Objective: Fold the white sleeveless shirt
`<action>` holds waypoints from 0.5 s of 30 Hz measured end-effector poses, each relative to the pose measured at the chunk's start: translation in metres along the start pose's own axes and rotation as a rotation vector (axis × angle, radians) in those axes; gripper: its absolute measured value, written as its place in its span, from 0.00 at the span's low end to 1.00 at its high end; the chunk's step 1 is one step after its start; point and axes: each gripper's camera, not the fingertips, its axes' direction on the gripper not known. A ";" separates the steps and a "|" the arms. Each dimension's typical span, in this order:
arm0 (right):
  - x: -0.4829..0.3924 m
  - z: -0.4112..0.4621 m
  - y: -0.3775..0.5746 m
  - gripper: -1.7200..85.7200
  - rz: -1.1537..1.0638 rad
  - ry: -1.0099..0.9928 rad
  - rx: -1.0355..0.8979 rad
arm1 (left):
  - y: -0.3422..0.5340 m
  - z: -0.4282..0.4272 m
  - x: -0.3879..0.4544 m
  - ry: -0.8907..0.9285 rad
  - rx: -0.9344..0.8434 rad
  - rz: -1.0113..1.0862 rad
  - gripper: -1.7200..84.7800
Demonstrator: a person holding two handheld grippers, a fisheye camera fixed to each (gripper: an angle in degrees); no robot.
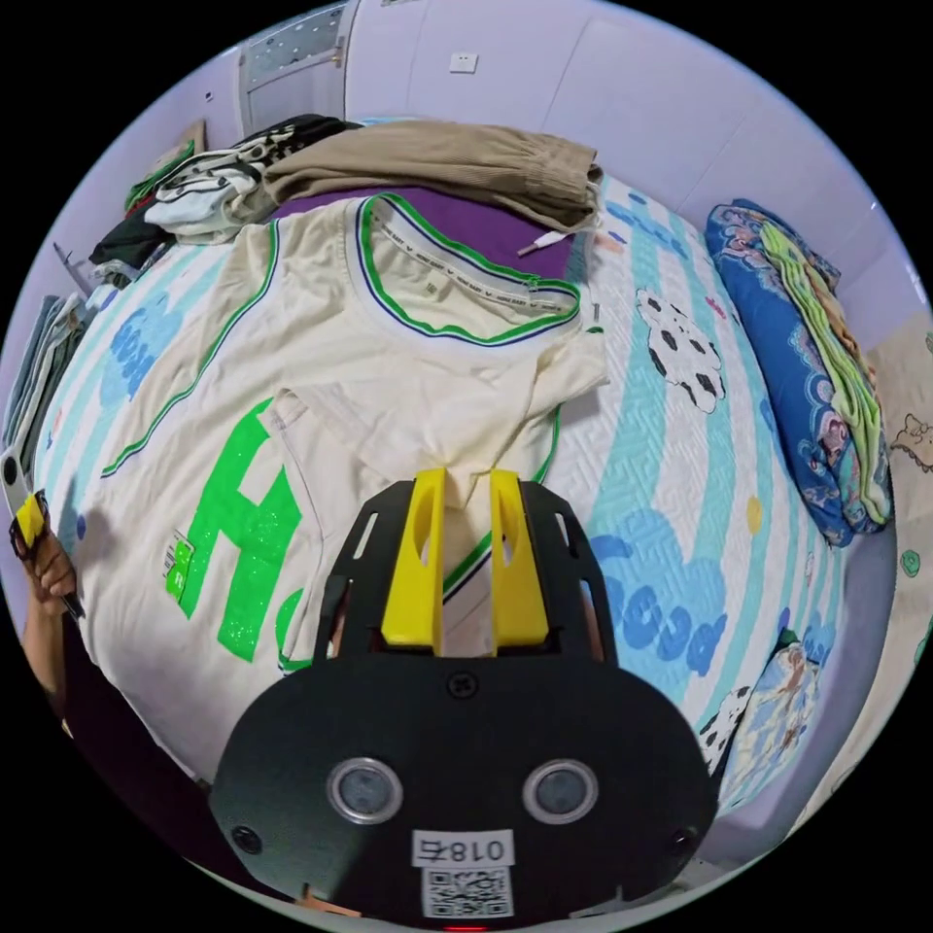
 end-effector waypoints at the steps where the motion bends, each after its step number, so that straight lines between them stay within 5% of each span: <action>1: -0.001 -0.005 -0.002 0.09 0.019 -0.004 0.007 | 0.001 -0.006 -0.004 0.009 0.015 -0.011 0.01; 7: -0.003 -0.030 -0.007 0.02 0.075 -0.039 0.022 | 0.007 -0.028 -0.019 0.041 0.047 -0.034 0.01; 15: 0.031 -0.038 -0.012 0.11 0.249 -0.230 0.011 | 0.014 -0.056 -0.039 0.078 0.087 -0.069 0.01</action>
